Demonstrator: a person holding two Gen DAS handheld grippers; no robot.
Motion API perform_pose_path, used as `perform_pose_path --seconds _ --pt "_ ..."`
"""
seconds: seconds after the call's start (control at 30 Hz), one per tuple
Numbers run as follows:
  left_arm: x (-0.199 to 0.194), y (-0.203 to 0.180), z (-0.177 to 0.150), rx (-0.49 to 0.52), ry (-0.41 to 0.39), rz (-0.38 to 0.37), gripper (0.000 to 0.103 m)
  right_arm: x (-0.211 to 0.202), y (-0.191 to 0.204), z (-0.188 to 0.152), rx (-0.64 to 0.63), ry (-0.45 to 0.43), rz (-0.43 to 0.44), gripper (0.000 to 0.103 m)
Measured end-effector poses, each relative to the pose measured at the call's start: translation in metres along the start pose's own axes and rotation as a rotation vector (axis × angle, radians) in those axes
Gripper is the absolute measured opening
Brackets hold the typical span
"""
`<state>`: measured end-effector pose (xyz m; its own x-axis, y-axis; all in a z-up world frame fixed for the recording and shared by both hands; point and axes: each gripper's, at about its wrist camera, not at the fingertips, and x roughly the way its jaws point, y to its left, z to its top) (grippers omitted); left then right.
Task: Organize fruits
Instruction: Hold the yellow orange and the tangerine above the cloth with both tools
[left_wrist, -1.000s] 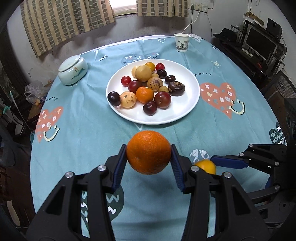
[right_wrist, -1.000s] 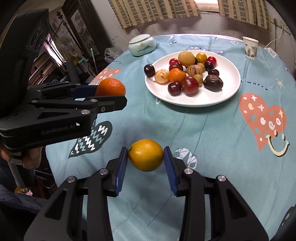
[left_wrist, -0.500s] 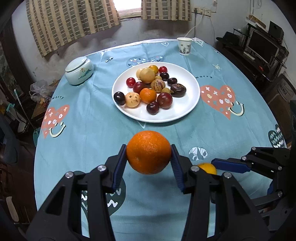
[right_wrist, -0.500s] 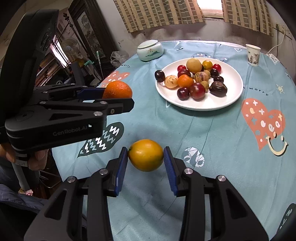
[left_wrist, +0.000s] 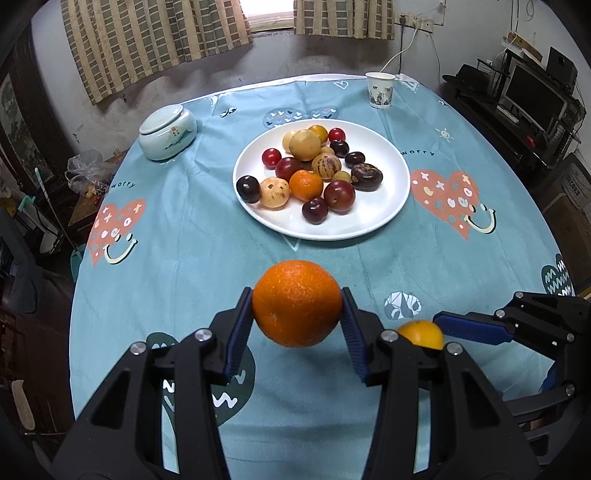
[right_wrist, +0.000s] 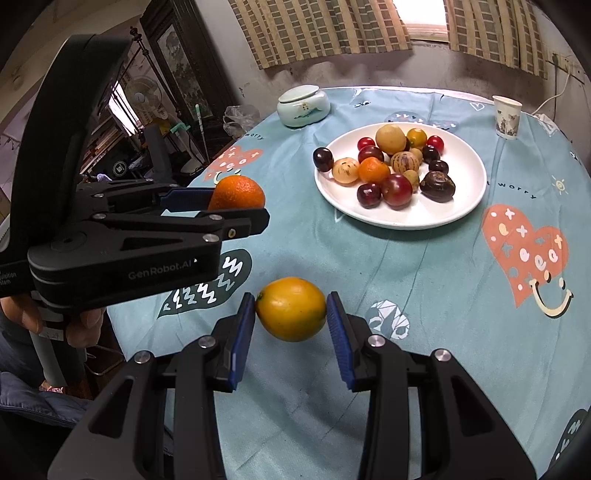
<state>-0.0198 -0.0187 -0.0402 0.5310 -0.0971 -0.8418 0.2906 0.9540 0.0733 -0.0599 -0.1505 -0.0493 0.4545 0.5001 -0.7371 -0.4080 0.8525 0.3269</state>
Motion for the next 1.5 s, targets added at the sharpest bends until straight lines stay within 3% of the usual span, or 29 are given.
perform_pose_path --seconds 0.4,0.63,0.8,1.13,1.5 --pt "0.012 0.000 0.012 -0.033 0.013 0.013 0.047 -0.008 -0.020 0.002 0.075 -0.032 -0.037 0.040" --pt "0.017 0.008 0.012 -0.052 -0.006 -0.034 0.047 -0.007 -0.032 0.011 0.092 -0.033 -0.061 0.040" --pt "0.031 0.014 0.019 -0.079 0.033 -0.030 0.047 -0.001 -0.044 0.014 0.123 -0.021 -0.067 0.040" --pt "0.037 0.000 0.048 -0.029 0.026 -0.015 0.047 0.002 -0.060 0.020 0.166 -0.027 -0.066 0.040" --pt "0.050 0.000 0.052 -0.020 0.048 -0.018 0.048 0.019 -0.062 0.016 0.170 0.022 -0.050 0.040"
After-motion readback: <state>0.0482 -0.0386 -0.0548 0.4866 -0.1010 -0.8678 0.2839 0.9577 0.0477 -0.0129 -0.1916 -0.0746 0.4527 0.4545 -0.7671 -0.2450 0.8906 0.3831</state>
